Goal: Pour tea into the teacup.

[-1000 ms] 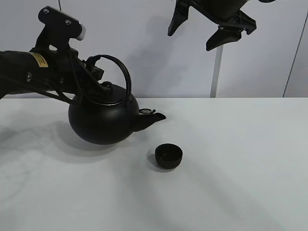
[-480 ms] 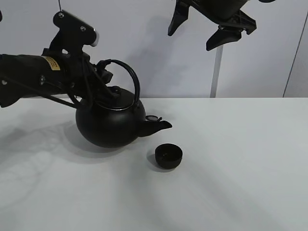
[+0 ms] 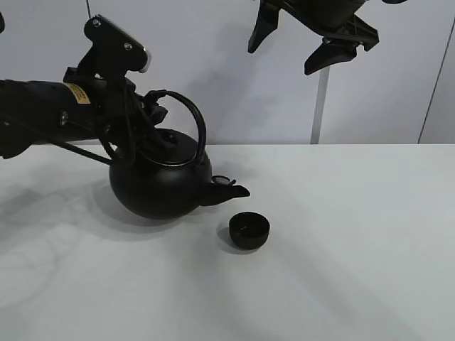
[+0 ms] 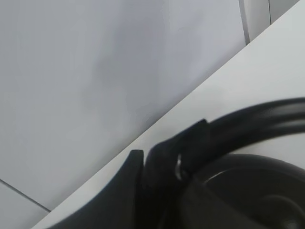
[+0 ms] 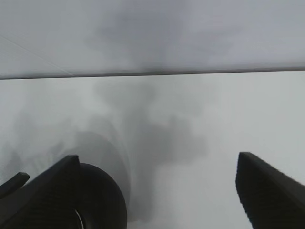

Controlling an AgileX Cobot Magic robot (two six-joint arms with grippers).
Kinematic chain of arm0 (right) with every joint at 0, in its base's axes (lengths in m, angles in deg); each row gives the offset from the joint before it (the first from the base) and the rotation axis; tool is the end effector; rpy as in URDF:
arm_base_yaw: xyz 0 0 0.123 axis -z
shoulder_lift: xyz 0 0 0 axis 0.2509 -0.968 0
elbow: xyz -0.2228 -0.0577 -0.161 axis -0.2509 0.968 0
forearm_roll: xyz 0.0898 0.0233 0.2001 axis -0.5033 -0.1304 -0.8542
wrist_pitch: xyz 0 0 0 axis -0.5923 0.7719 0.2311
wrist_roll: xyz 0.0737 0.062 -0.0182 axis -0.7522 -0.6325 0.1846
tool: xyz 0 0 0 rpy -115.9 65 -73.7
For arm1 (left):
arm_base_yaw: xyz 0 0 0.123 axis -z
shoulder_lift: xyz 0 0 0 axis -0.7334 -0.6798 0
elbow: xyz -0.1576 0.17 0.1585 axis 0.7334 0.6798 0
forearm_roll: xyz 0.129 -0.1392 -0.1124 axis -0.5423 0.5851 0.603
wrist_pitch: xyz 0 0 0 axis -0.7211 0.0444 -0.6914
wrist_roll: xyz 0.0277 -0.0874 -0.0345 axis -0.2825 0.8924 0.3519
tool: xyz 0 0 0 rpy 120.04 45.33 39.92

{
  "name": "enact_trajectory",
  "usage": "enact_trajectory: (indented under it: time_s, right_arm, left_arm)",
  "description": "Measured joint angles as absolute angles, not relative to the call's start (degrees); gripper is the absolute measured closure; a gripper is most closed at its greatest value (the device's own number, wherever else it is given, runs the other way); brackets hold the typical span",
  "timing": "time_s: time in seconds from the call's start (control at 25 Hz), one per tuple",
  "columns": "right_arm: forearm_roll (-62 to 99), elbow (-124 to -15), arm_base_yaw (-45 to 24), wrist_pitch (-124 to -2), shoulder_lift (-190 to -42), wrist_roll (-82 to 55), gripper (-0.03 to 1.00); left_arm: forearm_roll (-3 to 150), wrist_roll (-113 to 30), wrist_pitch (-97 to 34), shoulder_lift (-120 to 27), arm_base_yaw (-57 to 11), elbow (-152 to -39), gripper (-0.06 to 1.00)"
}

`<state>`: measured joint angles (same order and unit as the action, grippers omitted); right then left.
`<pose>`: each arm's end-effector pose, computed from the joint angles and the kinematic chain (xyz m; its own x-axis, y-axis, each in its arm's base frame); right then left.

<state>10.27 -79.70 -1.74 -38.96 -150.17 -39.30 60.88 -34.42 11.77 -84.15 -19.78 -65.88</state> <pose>0.3880 0.1290 0.2891 -0.7494 0.0739 -0.6579 -0.1764 0.9356 0.3059 0.3316 -0.1709 0.1762 -0.0169 0.5155 -0.8567 0.5154 0.7387 0.4343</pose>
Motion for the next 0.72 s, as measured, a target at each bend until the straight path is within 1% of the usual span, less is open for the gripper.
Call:
enact_trajectory:
  time_s: [0.32,0.72]
  right_arm:
    - [10.3,-79.7,-1.7,-39.0,-150.2,-39.3,0.36]
    - [10.3,-79.7,-1.7,-39.0,-150.2,-39.3,0.36]
  left_arm:
    - [60.9,-35.6,11.8,-84.1,-19.7,-66.0,0.85]
    - [61.1,-38.6,11.8,-86.1,-17.9,-67.7,0.85]
